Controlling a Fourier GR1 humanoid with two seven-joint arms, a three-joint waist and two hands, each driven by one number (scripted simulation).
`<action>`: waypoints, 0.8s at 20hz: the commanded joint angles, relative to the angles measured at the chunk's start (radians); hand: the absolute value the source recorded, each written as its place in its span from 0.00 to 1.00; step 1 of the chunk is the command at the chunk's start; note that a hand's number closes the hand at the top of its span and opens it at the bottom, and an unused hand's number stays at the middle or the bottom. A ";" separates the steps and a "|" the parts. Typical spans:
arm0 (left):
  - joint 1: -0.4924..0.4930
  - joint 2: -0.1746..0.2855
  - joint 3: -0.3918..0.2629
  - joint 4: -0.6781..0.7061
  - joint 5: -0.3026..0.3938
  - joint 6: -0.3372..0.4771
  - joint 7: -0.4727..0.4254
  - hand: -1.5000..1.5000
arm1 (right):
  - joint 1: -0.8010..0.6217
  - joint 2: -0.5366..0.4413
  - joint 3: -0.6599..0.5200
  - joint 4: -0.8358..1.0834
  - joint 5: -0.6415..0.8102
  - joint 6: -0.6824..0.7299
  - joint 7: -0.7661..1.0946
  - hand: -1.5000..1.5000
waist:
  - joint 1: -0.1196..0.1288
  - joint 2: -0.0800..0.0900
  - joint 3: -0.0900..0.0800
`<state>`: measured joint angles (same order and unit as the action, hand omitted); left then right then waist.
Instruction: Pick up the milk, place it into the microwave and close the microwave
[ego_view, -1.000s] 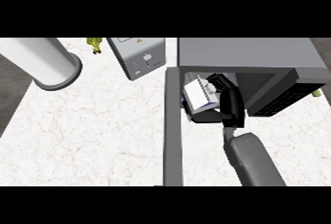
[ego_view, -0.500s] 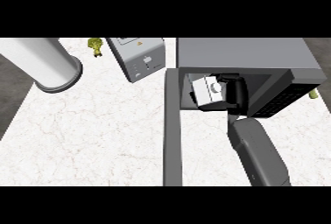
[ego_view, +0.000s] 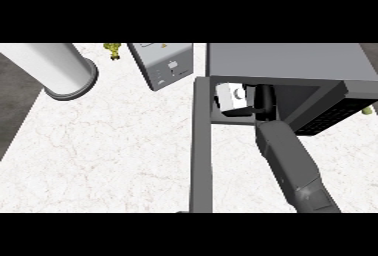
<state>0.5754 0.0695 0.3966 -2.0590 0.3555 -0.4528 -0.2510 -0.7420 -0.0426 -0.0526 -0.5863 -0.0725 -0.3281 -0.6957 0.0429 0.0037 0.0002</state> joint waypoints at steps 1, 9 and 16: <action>-0.073 -0.013 -0.023 0.021 -0.022 0.036 0.025 0.00 | -0.102 0.005 -0.037 0.197 0.027 -0.055 -0.066 1.00 | 0.008 0.017 0.002; -0.061 0.027 0.028 0.049 0.016 -0.021 -0.010 0.00 | -0.257 -0.041 0.036 0.324 0.196 -0.323 -0.024 1.00 | 0.034 0.022 0.000; -0.081 0.029 0.008 0.063 -0.004 -0.030 -0.001 0.00 | -0.306 -0.081 0.002 0.418 0.217 -0.442 0.009 1.00 | 0.053 0.035 0.002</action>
<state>0.5127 0.0979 0.4129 -2.0185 0.3665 -0.4738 -0.2399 -0.9739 -0.1474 -0.0005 -0.2098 0.1727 -0.6314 -0.7689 0.0648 0.0282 0.0024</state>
